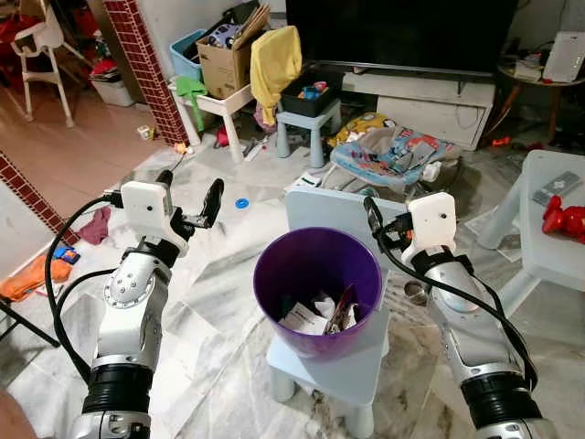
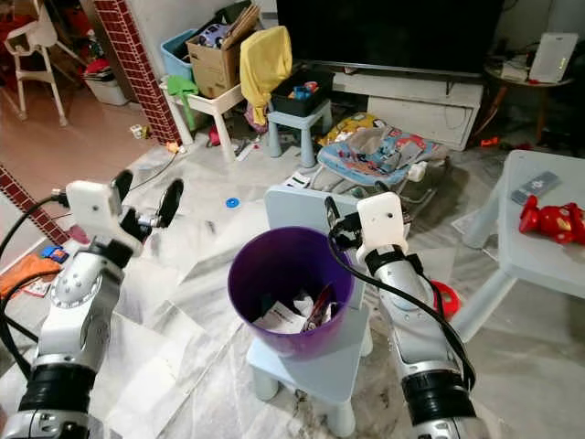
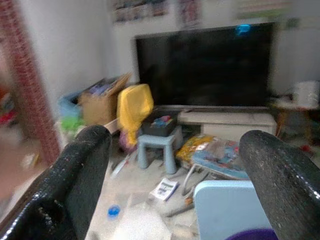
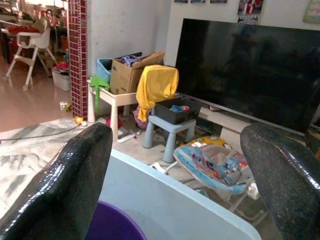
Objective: Picking trash to rubbish bin
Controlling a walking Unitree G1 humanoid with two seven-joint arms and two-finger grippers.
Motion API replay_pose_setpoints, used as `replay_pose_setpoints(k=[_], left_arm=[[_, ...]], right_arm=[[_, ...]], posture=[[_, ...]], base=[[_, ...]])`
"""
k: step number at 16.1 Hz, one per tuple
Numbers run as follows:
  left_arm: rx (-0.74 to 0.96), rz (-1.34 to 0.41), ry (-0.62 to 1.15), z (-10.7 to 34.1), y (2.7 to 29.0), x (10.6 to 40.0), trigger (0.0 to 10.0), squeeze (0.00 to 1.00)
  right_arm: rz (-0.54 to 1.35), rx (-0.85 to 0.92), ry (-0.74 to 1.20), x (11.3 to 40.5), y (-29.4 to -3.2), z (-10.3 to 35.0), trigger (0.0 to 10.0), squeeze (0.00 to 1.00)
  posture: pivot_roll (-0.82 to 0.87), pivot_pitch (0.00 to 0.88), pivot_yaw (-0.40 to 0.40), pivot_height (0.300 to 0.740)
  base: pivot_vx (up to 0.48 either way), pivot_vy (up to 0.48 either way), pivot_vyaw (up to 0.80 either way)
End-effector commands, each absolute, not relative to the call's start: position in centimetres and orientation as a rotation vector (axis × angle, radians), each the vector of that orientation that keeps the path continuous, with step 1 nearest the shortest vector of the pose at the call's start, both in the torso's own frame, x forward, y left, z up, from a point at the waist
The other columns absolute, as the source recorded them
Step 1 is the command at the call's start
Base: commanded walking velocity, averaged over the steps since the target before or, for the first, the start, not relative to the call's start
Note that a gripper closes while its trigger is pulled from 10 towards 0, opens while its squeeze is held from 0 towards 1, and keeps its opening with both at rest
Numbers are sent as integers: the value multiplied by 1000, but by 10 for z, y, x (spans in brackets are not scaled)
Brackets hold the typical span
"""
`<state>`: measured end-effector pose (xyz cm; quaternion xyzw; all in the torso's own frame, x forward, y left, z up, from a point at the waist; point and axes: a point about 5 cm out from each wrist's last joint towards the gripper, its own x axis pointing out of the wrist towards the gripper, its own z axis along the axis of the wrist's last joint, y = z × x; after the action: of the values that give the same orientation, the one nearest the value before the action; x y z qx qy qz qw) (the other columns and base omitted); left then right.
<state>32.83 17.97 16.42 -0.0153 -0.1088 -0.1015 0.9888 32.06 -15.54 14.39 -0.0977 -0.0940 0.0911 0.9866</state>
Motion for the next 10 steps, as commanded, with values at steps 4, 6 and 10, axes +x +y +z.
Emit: replay_pose_setpoints(k=[4, 6, 10], left_arm=[[-52, -274, -317, 228, 104, 322, 10000, 0], [-63, -273, -279, 217, 106, 311, 10000, 0], [-82, -238, -208, 210, 114, 311, 10000, 0]], right_arm=[[146, -132, -275, 307, -160, 176, 10000, 0], [135, -133, -280, 300, -165, 178, 10000, 0], [92, -117, -255, 297, -174, 181, 10000, 0]], posture=[[-3, 5, 88, 740], [-8, 5, 88, 740], [-19, 4, 88, 740]], base=[[0, 0, 0], [0, 0, 0], [0, 0, 0]])
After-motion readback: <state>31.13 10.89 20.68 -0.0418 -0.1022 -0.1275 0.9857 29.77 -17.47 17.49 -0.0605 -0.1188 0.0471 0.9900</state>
